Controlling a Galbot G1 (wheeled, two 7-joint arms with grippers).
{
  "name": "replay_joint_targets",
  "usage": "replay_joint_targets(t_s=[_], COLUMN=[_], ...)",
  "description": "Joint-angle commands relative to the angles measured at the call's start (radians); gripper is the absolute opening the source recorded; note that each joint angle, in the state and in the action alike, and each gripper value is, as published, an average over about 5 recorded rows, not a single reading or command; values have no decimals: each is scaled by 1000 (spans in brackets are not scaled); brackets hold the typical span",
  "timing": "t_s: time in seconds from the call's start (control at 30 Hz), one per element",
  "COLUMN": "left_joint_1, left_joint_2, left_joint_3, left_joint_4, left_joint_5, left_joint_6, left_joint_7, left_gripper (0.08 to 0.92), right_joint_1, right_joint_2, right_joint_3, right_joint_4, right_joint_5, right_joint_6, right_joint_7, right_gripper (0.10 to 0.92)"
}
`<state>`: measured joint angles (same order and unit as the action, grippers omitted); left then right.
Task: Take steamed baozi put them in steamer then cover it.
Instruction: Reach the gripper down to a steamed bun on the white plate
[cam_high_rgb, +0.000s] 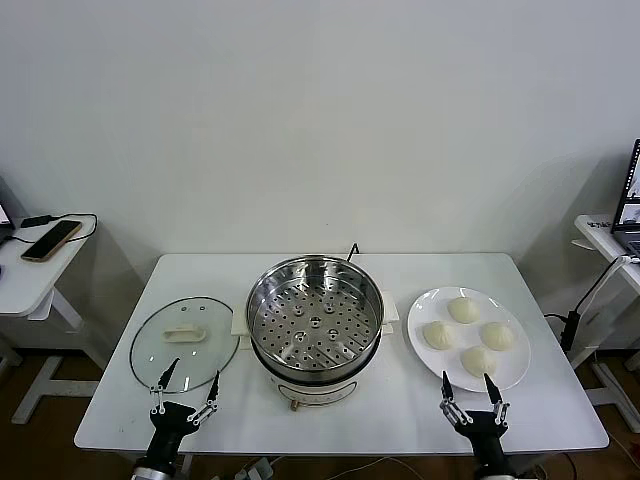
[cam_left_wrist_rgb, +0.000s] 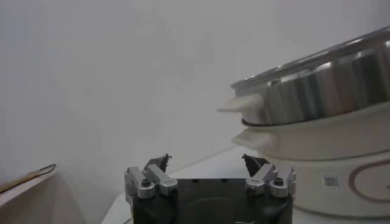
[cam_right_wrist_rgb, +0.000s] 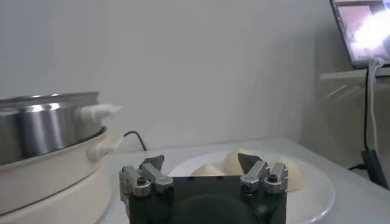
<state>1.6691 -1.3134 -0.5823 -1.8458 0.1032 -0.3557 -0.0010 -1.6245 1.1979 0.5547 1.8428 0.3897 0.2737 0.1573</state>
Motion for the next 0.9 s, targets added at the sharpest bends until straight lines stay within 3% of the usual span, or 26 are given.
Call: replay_joint_targets(t_s=[0.03, 0.3, 0.47, 0.63, 0.77, 0.9], left_joint_1=[1, 1, 0, -2, -3, -3], left_joint_2=[0, 2, 1, -2, -4, -5], left_joint_3=[1, 9, 19, 25, 26, 25], left_joint_4=[-15, -37, -46, -50, -49, -49], left_joint_5=[0, 0, 2, 5, 7, 8], left_joint_6=[1, 5, 7, 8, 9, 12], left_joint_7=[-1, -8, -11, -13, -14, -15], left_gripper=[823, 823, 823, 823, 823, 823], right_joint_1=[210, 658, 946, 1169, 1346, 1517], right_joint_2=[-121, -322, -418, -524, -583, -573], right_joint_3=[17, -162, -363, -614, -815, -971], right_joint_4=[-17, -262, -501, -682, -804, -947], right_joint_5=[62, 279, 369, 358, 212, 31], right_joint_6=[-166, -278, -297, -326, -317, -268], right_joint_7=[73, 162, 60, -318, -752, -1082], right_gripper=[823, 823, 823, 823, 823, 823])
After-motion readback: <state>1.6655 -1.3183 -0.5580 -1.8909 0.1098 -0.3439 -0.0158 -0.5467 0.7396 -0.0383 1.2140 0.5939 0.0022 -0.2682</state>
